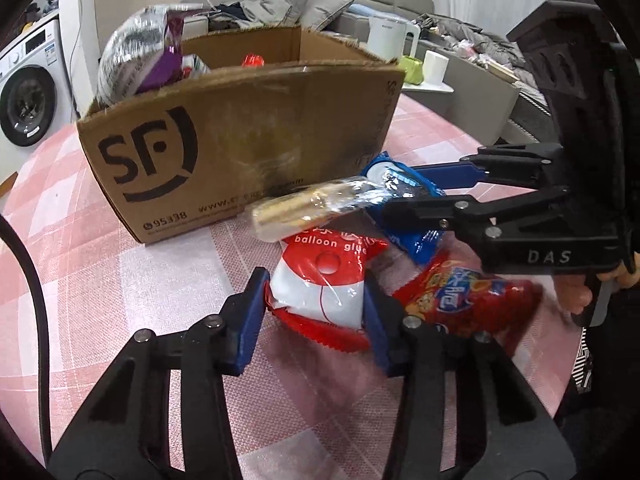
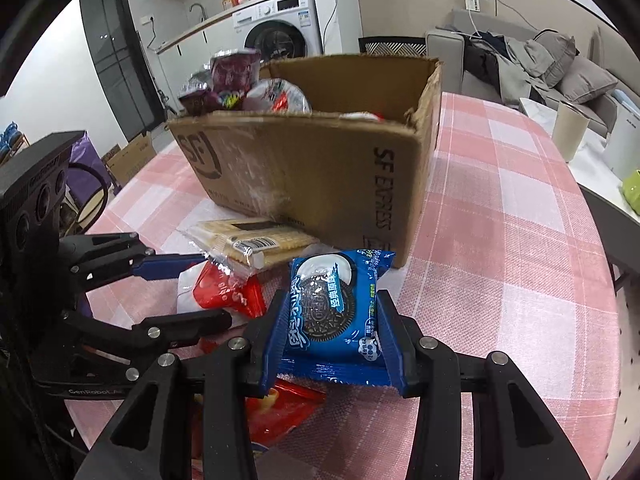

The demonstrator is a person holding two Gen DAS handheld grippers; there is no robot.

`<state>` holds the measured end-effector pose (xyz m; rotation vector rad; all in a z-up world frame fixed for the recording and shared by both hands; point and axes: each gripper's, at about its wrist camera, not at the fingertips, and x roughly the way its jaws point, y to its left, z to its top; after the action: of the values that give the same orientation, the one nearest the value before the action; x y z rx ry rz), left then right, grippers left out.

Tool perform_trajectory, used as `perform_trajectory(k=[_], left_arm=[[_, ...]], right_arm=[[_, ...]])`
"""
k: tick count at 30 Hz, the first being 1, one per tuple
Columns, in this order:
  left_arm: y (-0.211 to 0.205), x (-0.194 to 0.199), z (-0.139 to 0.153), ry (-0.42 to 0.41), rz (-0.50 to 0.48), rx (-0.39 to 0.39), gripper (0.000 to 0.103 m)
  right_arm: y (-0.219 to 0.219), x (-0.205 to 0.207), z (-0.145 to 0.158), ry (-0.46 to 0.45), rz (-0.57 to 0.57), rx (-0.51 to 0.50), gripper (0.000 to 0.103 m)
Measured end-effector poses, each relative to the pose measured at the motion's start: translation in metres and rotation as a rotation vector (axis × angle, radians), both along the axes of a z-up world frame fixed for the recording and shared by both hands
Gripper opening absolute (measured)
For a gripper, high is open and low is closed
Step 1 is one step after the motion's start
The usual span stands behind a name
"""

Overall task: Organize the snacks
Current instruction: 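Lift the blue Oreo pack with the right tool while the left tool carries the red pack to the box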

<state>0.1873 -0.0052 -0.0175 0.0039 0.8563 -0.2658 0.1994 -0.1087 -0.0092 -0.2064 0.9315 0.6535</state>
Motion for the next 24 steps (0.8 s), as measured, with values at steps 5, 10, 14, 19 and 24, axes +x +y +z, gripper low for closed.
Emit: perform_trajectory(k=[5,10,14,19,24], left_arm=[[0.004,-0.009,0.018,-0.034,0.003,-0.025,0.042],[0.01,-0.02,0.041,-0.081,0.005,-0.049,0.042],[0.014,-0.026,0.057,-0.11,0.009,-0.059,0.042],[0.022,-0.037,0.074,-0.136,0.012,-0.064,0.042],[0.032,-0.045,0.09,-0.16,0.031,-0.072,0.042]], right_arm=[[-0.005,-0.003,0.012,-0.04,-0.004,0.03,0.043],[-0.013,-0.008,0.031,-0.087,-0.014,0.077,0.043],[-0.017,-0.011,0.043,-0.115,-0.012,0.097,0.043],[-0.021,-0.014,0.054,-0.14,-0.018,0.121,0.043],[-0.024,-0.017,0.06,-0.154,-0.027,0.142,0.043]])
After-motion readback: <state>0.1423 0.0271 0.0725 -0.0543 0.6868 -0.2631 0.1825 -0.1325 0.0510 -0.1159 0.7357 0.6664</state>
